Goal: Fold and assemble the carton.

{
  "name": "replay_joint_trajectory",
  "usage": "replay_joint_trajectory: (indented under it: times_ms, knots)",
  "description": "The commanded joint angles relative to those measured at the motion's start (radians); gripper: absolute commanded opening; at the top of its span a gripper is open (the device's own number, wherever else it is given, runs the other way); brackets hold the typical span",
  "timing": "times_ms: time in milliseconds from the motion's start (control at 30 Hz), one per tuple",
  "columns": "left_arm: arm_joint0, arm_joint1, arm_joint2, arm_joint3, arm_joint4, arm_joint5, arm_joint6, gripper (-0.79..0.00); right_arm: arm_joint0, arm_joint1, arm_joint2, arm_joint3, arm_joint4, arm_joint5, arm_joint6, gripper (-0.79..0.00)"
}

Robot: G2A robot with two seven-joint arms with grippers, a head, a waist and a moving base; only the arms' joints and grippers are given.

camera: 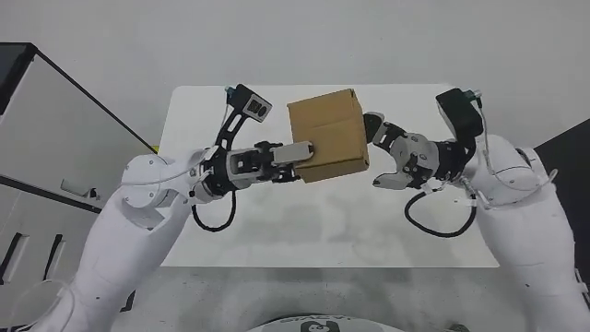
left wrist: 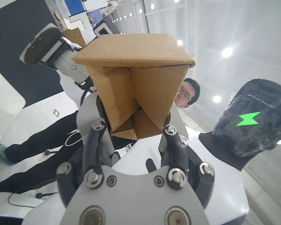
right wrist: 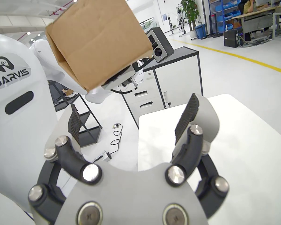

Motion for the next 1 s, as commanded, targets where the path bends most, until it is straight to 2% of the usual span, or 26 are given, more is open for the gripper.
replay_joint_trajectory:
  times_ms: [0, 33, 267, 533, 700, 967]
  knots:
    - [0.002, -0.003, 0.005, 0.0, -0.035, 0.004, 0.0, -0.785, 0.002, 0.006, -0.01, 0.01, -0.038, -0.054, -0.054, 0.0]
    - [0.003, -0.004, 0.007, 0.001, -0.055, 0.006, 0.0, -0.785, 0.004, 0.009, -0.012, 0.014, -0.058, -0.081, -0.081, 0.0]
    - [-0.003, -0.015, 0.035, 0.011, -0.114, 0.029, 0.015, -0.785, 0.032, 0.005, -0.018, -0.005, -0.075, -0.082, -0.142, 0.0]
    - [0.005, -0.017, 0.036, 0.008, -0.119, 0.024, 0.039, -0.785, 0.032, 0.005, -0.018, -0.005, -0.075, -0.082, -0.142, 0.0]
    - [0.015, -0.032, 0.073, 0.011, -0.235, -0.002, 0.061, -0.785, 0.015, -0.005, -0.042, -0.005, -0.104, -0.082, -0.241, 0.0]
    - [0.003, -0.049, 0.102, 0.047, -0.291, -0.009, 0.066, -0.785, 0.017, -0.03, -0.069, -0.011, -0.241, -0.082, -0.432, 0.0]
